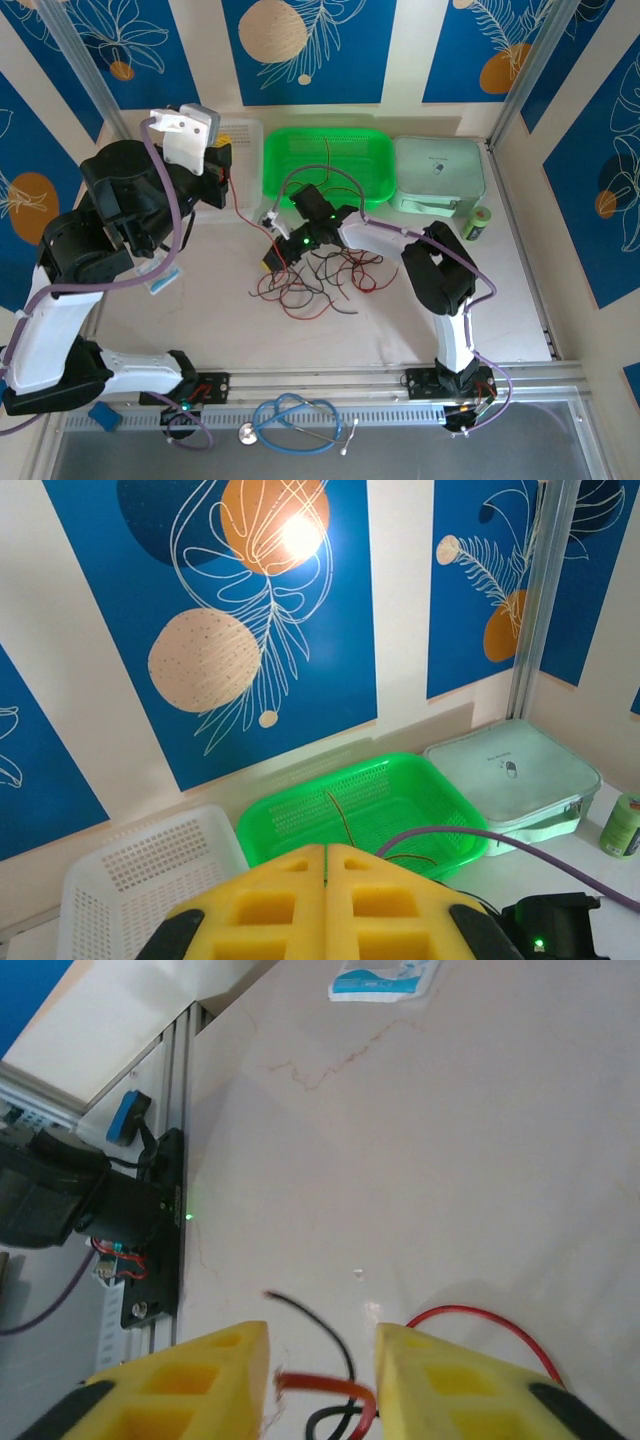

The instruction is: Untangle the cables

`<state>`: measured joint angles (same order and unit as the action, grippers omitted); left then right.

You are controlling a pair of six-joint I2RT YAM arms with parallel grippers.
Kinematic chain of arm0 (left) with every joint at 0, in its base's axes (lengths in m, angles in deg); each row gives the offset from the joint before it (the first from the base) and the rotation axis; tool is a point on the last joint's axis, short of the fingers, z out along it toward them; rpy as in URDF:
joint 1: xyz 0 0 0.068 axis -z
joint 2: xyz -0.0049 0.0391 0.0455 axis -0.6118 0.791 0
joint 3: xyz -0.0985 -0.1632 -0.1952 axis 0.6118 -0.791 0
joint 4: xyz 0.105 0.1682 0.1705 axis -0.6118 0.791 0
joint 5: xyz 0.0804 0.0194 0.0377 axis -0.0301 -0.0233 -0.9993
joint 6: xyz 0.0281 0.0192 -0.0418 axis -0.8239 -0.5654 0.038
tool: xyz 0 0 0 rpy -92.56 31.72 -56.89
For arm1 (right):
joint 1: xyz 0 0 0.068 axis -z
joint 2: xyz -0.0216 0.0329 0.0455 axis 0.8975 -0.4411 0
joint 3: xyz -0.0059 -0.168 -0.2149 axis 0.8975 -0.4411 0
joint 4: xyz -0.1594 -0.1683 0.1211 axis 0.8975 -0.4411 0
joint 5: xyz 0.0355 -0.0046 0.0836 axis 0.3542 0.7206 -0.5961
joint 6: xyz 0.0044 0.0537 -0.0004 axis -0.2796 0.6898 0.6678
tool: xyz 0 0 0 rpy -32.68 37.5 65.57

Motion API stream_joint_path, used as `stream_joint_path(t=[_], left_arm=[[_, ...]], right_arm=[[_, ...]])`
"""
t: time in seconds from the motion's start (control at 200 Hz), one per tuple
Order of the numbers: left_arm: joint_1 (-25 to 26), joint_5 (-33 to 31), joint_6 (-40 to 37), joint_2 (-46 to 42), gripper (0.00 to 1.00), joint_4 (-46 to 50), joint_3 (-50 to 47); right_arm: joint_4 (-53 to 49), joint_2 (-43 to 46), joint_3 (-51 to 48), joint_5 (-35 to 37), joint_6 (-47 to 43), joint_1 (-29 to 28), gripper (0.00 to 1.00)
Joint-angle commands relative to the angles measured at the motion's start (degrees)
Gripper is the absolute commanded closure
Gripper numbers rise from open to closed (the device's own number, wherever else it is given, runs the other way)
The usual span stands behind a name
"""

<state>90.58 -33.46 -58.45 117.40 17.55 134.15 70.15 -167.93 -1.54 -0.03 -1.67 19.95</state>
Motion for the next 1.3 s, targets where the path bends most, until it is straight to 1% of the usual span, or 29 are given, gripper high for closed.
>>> stream_joint_path(t=[0.0,0.01,0.06,0.17,0.3,0.34,0.375,0.43,0.485,0.62,0.755,0.84,0.885,0.975,1.035,1.085,1.18,1.291], left_arm=[[0.58,1.24,0.73,-0.67,0.98,-0.61,2.31],[0.58,1.31,0.75,-0.74,0.98,-0.59,2.35],[0.58,1.87,0.89,-1.04,0.98,-0.50,2.55],[0.58,3.08,0.93,-1.80,0.98,-0.11,3.41],[0.58,5.64,-0.54,-3.47,0.99,-1.08,3.75],[0.61,6.65,-1.34,-4.17,0.98,-1.87,3.55],[0.59,7.20,-1.97,-4.78,0.98,-2.53,3.42],[0.58,7.68,-3.17,-5.76,0.99,-3.52,3.10],[0.62,7.38,-4.55,-6.85,0.99,-5.01,2.23],[0.58,5.16,-7.82,-9.53,1.00,-8.97,-0.28],[0.58,2.66,-10.68,-11.35,1.00,-11.95,-1.33],[0.58,1.67,-12.12,-11.55,1.00,-12.85,-1.33],[0.58,1.50,-12.66,-11.47,1.00,-13.32,-1.29],[0.58,1.81,-13.55,-10.73,1.00,-14.20,-1.20],[0.58,2.38,-14.03,-9.79,1.00,-14.77,-0.83],[0.58,3.08,-14.35,-8.77,1.00,-15.09,-0.12],[0.58,4.60,-15.10,-6.39,1.00,-15.44,2.09],[0.63,6.31,-15.83,-4.50,1.00,-17.02,4.34]], right_arm=[[-1.98,-1.66,1.78,1.70,1.38,0.39,0.81],[-1.99,-1.68,1.78,1.93,1.76,0.49,0.82],[-2.08,-2.03,1.77,3.15,4.22,1.28,1.00],[-2.39,-2.79,1.90,3.04,12.23,3.83,1.00],[-7.65,-5.25,4.07,2.90,26.43,7.82,1.00],[-9.17,-6.32,4.19,1.47,31.50,9.12,1.00],[-9.18,-7.08,3.66,-1.16,35.42,10.34,1.00],[-6.56,-7.64,1.40,-4.99,41.32,11.79,1.00],[-3.52,-7.36,-1.16,-6.58,45.82,12.64,1.00],[-3.69,-6.48,-2.70,-5.85,49.69,13.08,1.00],[-5.42,-4.93,-2.52,-2.99,50.12,12.77,1.00],[-7.95,-3.63,-1.80,-0.02,48.66,12.26,1.00],[-9.80,-2.76,-1.31,2.06,47.50,12.02,0.91],[-12.75,-0.58,-0.93,6.60,46.14,11.88,0.63],[-14.57,1.33,-0.97,9.88,45.42,11.98,0.51],[-16.26,3.18,-1.26,13.27,44.95,12.08,0.43],[-18.54,7.00,-2.61,19.70,44.69,12.15,0.36],[-19.49,11.19,-5.15,24.79,45.08,12.41,0.36]])
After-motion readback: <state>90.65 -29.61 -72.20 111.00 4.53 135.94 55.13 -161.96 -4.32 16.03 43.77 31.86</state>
